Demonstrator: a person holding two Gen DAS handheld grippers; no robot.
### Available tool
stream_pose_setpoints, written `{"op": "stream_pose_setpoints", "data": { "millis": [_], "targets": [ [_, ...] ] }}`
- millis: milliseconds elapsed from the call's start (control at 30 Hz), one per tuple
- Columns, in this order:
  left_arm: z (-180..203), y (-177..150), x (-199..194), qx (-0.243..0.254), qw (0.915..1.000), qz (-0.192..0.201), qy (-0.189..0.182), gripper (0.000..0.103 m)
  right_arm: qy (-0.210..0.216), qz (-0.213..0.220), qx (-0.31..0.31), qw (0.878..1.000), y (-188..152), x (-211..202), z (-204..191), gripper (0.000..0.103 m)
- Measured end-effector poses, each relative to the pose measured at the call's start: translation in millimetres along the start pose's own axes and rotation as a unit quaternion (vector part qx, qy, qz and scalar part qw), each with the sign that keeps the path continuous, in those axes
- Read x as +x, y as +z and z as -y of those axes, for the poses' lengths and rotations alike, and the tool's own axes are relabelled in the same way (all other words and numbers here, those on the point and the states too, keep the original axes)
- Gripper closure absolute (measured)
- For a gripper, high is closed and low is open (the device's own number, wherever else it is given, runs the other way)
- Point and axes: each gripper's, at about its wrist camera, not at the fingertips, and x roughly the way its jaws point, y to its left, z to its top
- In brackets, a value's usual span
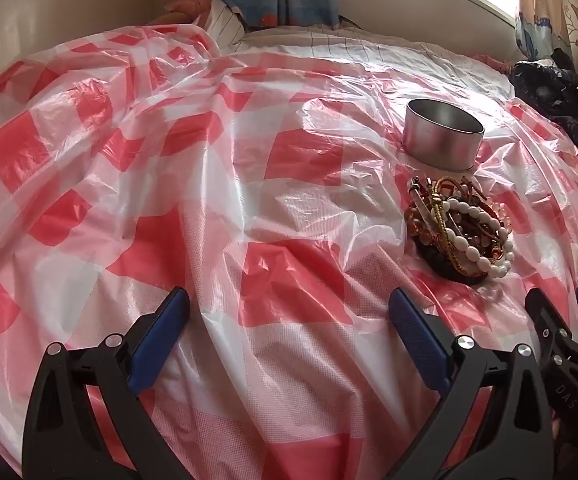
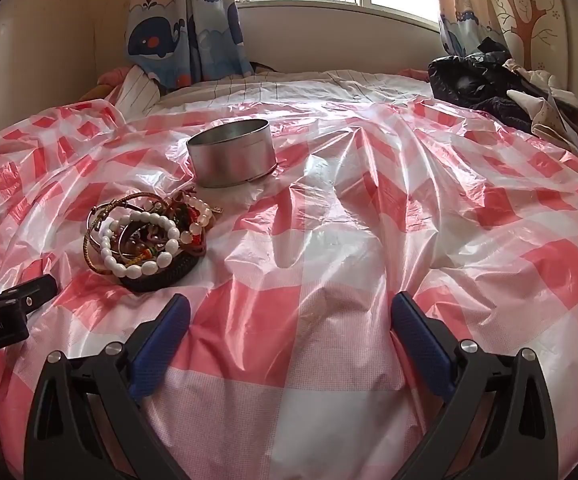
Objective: Organize jewelry
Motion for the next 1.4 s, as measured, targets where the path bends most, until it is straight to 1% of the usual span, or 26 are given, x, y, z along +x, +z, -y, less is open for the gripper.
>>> {"op": "stream_pose_setpoints", "data": {
  "millis": [500,1400],
  "targets": [
    [4.5,-0.3,-1.7,0.008,0.9999,0.005,0.01,0.007,-0.001,0.0,-0.001,1.0,0.0,0.0,-0.2,0.006],
    [4.7,-1.5,-1.3,0.007,0.9999,0.006,0.01,0.007,-0.002,0.0,-0.003,1.0,0.0,-0.1,-1.0,0.006]
  ]
}}
